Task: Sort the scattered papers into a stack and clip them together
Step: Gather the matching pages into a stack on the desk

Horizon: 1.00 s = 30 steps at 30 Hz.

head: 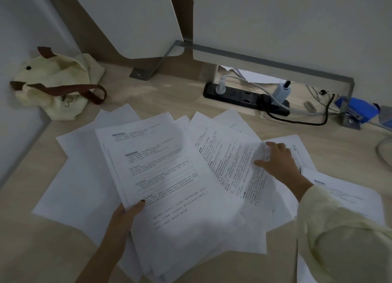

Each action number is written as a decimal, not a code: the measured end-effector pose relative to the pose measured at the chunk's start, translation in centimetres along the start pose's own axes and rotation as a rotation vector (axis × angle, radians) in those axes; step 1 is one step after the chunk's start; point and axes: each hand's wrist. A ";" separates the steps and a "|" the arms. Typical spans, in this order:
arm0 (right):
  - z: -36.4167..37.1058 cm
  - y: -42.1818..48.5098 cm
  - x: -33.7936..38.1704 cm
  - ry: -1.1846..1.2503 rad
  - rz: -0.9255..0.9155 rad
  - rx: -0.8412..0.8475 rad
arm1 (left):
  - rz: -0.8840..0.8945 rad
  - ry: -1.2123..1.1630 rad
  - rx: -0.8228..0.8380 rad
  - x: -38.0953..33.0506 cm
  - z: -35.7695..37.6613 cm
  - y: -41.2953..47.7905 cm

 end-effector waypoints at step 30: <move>-6.4 -3.8 -2.7 0.767 0.132 -0.479 | 0.063 -0.082 0.028 0.5 2.3 -1.7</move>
Point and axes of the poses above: each hand's wrist, its own y-axis towards the middle knuckle, its own z-axis out of the palm, x = y × z, and after that the axes turned 10 degrees about -y, right-handed
